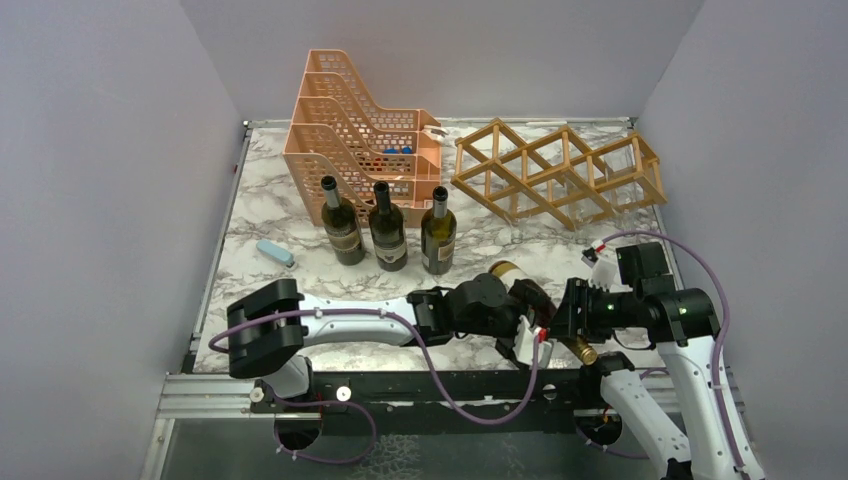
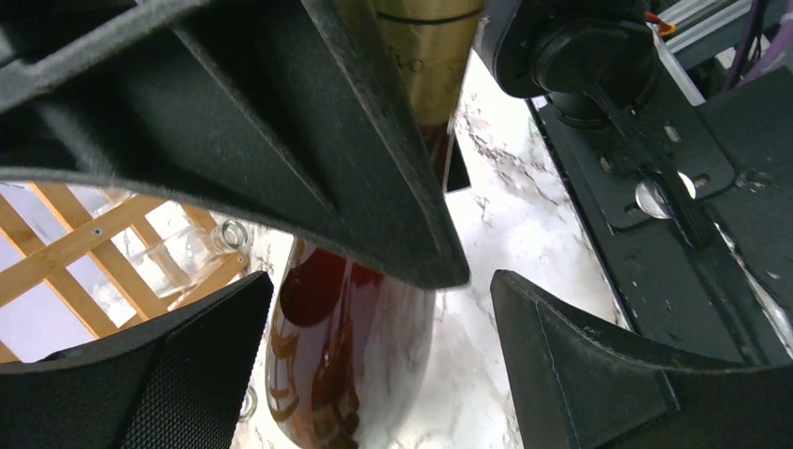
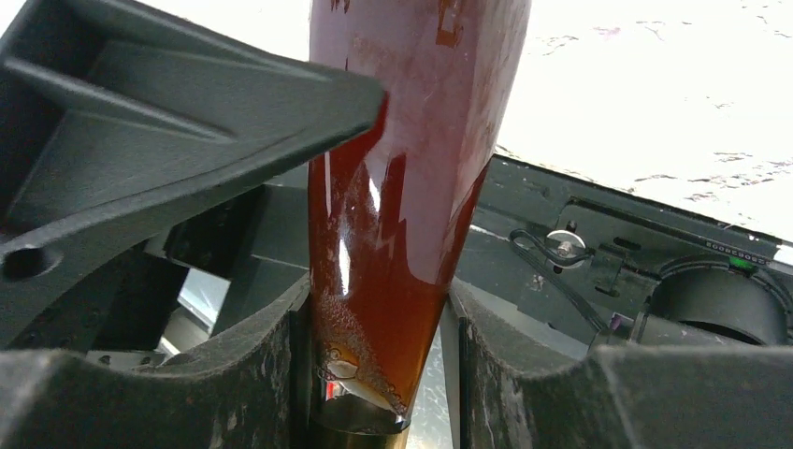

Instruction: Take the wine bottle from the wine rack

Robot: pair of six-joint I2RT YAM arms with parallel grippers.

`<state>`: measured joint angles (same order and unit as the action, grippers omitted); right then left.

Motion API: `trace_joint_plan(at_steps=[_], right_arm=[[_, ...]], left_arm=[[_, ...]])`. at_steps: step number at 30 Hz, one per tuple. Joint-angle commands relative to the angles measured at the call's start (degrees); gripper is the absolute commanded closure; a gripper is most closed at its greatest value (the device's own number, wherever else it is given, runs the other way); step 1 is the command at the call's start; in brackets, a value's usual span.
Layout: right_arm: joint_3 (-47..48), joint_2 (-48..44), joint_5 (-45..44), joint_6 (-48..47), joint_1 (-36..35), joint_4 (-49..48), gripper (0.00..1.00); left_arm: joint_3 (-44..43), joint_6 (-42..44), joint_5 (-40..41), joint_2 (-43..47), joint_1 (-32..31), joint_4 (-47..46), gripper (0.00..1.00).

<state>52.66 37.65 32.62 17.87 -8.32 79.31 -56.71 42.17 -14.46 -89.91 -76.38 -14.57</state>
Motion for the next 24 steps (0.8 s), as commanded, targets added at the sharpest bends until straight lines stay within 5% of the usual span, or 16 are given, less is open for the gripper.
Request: trace_joint_plan(at_steps=[1,10,18,24], right_arm=[[1.74,-3.03,10.92,-2.32,-0.38,-12.03,0.99],[2.74,-3.15,11.53,-2.46,-0.43,-11.87,0.99],[3.65,-3.04,10.88,-2.79,-0.39,-11.55,0.92],[7.13,-2.37,6.27,-2.35,-0.39,-11.47,0.58]], left_arm=[[-3.6,0.3,0.24,-3.6,-0.35,-5.69,0.08],[-4.65,-2.73,-1.46,-8.65,-0.26,-10.5,0.22],[-2.16,-4.09,1.81,-7.92,-0.28,-13.08,0.57],[0.05,-8.56,4.26,-4.36,-0.26,-13.75,0.65]])
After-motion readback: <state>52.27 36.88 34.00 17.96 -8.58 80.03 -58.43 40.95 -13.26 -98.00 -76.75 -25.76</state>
